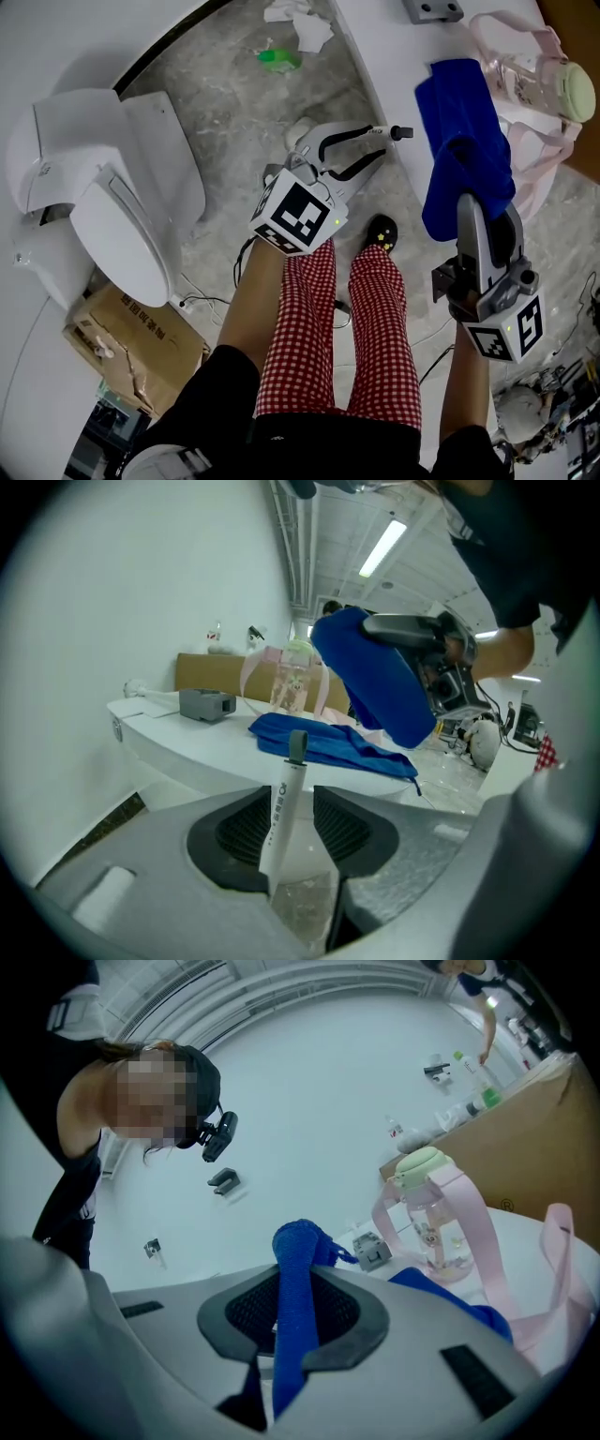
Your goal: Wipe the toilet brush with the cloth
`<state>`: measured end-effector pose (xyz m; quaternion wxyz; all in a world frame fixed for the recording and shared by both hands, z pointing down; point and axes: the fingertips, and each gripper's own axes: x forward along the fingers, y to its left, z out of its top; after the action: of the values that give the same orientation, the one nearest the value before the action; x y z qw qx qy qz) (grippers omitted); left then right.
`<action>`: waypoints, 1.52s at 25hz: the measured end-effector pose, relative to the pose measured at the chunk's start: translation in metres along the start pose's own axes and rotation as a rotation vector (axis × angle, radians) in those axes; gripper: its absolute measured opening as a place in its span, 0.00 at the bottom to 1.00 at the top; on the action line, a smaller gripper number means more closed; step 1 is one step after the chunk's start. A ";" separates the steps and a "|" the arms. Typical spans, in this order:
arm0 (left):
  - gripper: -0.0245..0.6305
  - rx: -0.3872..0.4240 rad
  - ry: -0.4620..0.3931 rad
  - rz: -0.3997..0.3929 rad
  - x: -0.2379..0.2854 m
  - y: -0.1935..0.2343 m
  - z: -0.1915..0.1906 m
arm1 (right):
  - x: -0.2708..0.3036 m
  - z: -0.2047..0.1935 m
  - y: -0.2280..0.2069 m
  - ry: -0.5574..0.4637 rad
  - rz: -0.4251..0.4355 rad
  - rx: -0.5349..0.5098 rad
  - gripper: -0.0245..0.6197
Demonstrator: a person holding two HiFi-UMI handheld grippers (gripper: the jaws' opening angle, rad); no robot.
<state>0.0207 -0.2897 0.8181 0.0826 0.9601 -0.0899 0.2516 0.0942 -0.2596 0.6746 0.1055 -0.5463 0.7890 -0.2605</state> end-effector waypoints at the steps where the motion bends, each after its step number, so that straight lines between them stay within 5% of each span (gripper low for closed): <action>1: 0.23 0.004 0.008 -0.004 0.002 0.000 -0.002 | 0.000 0.000 -0.001 0.003 -0.001 -0.001 0.14; 21: 0.23 0.084 0.071 -0.047 0.034 0.001 -0.017 | -0.008 0.003 -0.019 -0.024 -0.061 0.045 0.14; 30: 0.19 0.206 0.128 -0.002 0.042 0.004 -0.026 | -0.016 0.001 -0.024 -0.033 -0.088 0.074 0.14; 38: 0.19 0.203 0.119 0.009 0.025 0.008 -0.024 | -0.015 0.004 -0.020 -0.056 -0.095 0.094 0.14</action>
<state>0.0288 -0.2958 0.8522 -0.0108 0.9464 -0.0633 0.3164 0.1180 -0.2524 0.6805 0.1405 -0.5845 0.7459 -0.2867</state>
